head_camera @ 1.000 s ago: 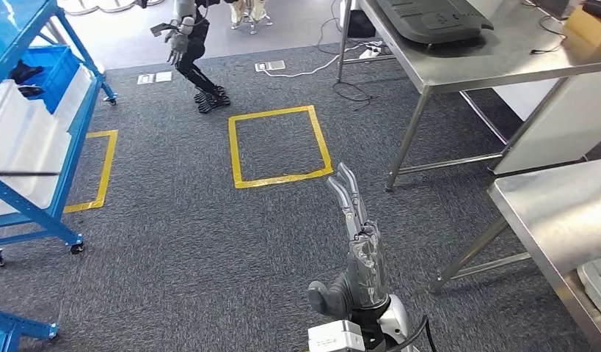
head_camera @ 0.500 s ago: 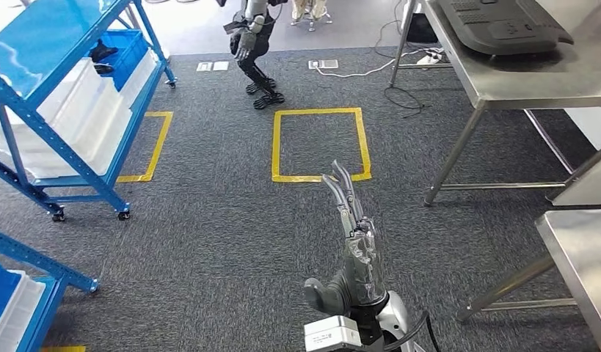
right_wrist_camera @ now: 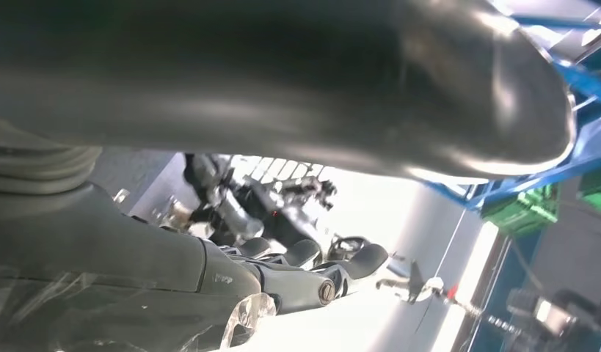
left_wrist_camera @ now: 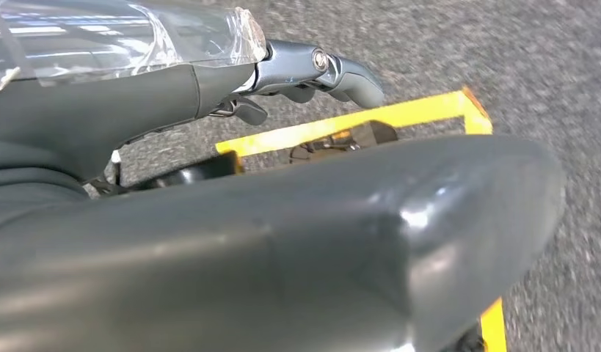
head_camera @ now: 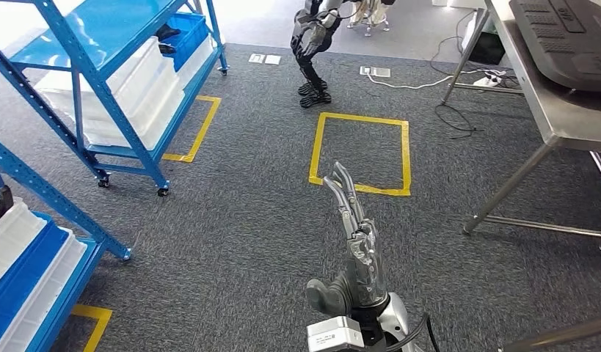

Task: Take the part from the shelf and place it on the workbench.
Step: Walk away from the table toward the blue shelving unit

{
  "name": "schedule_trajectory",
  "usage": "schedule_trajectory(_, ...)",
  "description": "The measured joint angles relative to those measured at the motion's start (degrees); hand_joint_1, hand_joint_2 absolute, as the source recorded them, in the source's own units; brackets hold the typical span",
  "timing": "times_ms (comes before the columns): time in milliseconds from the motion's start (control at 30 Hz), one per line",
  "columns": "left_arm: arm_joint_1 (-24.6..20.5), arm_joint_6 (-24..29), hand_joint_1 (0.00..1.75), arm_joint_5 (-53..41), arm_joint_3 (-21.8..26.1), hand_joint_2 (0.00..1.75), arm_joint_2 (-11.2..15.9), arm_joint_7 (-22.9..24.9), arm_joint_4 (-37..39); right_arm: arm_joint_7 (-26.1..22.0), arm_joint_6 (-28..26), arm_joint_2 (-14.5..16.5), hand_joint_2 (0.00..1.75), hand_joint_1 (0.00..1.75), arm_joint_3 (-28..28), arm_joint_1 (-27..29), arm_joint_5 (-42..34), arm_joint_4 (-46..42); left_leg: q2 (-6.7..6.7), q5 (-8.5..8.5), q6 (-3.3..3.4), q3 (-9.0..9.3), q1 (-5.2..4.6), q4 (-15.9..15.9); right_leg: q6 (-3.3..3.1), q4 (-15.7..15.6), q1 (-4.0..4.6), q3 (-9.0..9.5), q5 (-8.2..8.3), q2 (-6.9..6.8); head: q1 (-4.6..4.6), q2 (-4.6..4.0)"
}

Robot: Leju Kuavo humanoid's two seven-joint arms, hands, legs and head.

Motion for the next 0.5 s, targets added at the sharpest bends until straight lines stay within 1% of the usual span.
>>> schedule_trajectory(33,0.0,0.0,0.00,-0.1,-0.1,0.00,0.0,0.1,0.0,0.0,0.0,0.0,0.00,0.00,0.0,0.0,0.0,0.0,-0.86,-0.07,-0.13,0.07,0.09,0.1,0.10,-3.8,-0.20,1.50,2.45,0.55,0.01,0.01)
schedule_trajectory(67,-0.1,0.1,0.00,-0.1,-0.1,0.00,0.0,0.1,0.0,0.0,0.0,0.0,0.00,0.00,0.0,0.0,0.0,0.0,-1.66,-0.16,-0.35,0.04,0.16,0.2,0.23,-8.0,-0.51,3.32,4.42,1.97,0.01,0.00)
schedule_trajectory(100,-0.1,0.1,0.00,-0.2,-0.2,0.00,0.0,0.1,0.0,-0.1,0.0,-0.1,0.00,0.00,0.1,-0.1,0.0,0.0,-2.38,-0.25,-0.65,-0.08,0.17,0.4,0.19,-11.3,-0.74,4.71,5.79,3.17,0.02,0.00)
schedule_trajectory(133,-0.2,0.1,0.00,-0.2,-0.3,0.00,0.0,0.2,0.0,-0.1,-0.1,-0.1,0.00,0.00,0.1,-0.1,0.0,0.0,-2.99,-0.28,-1.01,-0.30,0.17,0.6,0.03,-13.4,-0.85,5.57,6.46,4.13,0.03,-0.01)
schedule_trajectory(167,-0.2,0.1,0.00,-0.3,-0.4,0.00,0.1,0.2,0.0,-0.1,-0.1,-0.1,0.00,0.00,0.1,-0.1,0.0,0.0,-3.48,-0.22,-1.35,-0.53,0.18,0.6,-0.31,-14.0,-0.78,5.79,6.42,4.58,0.01,-0.01)
schedule_trajectory(233,-0.1,0.1,0.00,-0.6,-0.4,0.00,0.1,0.2,0.0,-0.1,-0.2,-0.1,0.00,0.00,0.2,-0.2,0.0,0.0,-4.22,-0.09,-1.96,-0.89,0.36,0.5,-1.24,-14.1,-0.52,5.72,6.63,3.34,-0.02,-0.01)
schedule_trajectory(267,-0.1,0.1,0.00,-0.7,-0.4,0.00,0.1,0.2,0.0,-0.1,-0.2,-0.1,0.00,0.00,0.2,-0.3,0.0,0.0,-3.42,-0.46,-2.22,-1.19,0.33,1.1,-1.68,-14.2,-0.50,5.79,6.69,2.69,-0.12,-0.01)
schedule_trajectory(300,-0.2,0.1,0.00,-0.8,-0.5,0.00,0.1,0.2,0.0,-0.1,-0.2,-0.1,0.00,0.00,0.2,-0.4,0.0,0.0,-2.05,-1.37,-2.49,-1.96,0.27,2.6,-2.09,-14.3,-0.51,5.87,6.72,1.92,-0.25,-0.01)
schedule_trajectory(333,-0.3,0.1,0.00,-0.9,-0.5,0.00,0.1,0.2,0.0,-0.2,-0.2,-0.1,0.00,0.00,0.2,-0.4,0.0,0.0,-0.28,-2.89,-2.72,-3.33,0.22,5.5,-2.42,-14.4,-0.49,5.94,6.67,1.16,-0.38,-0.01)
schedule_trajectory(367,-0.4,0.1,0.00,-0.9,-0.5,0.00,0.1,0.3,0.0,-0.2,-0.2,-0.1,0.00,0.00,0.3,-0.4,0.0,0.0,1.50,-4.76,-2.95,-5.27,0.16,9.5,-2.68,-14.4,-0.34,6.00,6.56,0.35,-0.51,-0.02)
schedule_trajectory(400,-0.5,0.1,0.00,-1.0,-0.5,0.00,0.1,0.3,0.0,-0.2,-0.2,-0.1,0.00,0.00,0.3,-0.3,0.0,0.0,2.34,-6.46,-3.13,-7.39,0.23,13.7,-2.86,-14.4,-0.22,6.03,6.46,-0.48,-0.56,-0.02)
schedule_trajectory(433,-0.5,0.1,0.00,-1.0,-0.6,0.00,0.1,0.3,0.0,-0.2,-0.2,-0.1,0.00,0.00,0.3,-0.3,0.0,0.0,2.73,-7.51,-3.24,-9.07,0.31,17.0,-2.97,-14.4,-0.15,6.06,6.36,-1.29,-0.56,-0.02)
schedule_trajectory(467,-0.4,0.1,0.00,-1.0,-0.6,0.00,0.1,0.3,0.0,-0.2,-0.2,-0.2,0.00,0.00,0.3,-0.3,0.0,0.0,2.90,-7.54,-3.29,-9.76,0.37,18.2,-3.03,-14.4,-0.11,6.12,6.26,-2.08,-0.57,-0.02)
schedule_trajectory(500,-0.4,0.1,0.00,-1.1,-0.7,0.00,0.1,0.3,0.0,-0.2,-0.2,-0.1,0.00,0.00,0.3,-0.3,0.0,0.0,3.12,-6.48,-3.27,-9.14,0.40,17.0,-3.04,-14.4,-0.11,6.23,6.15,-2.81,-0.58,-0.02)
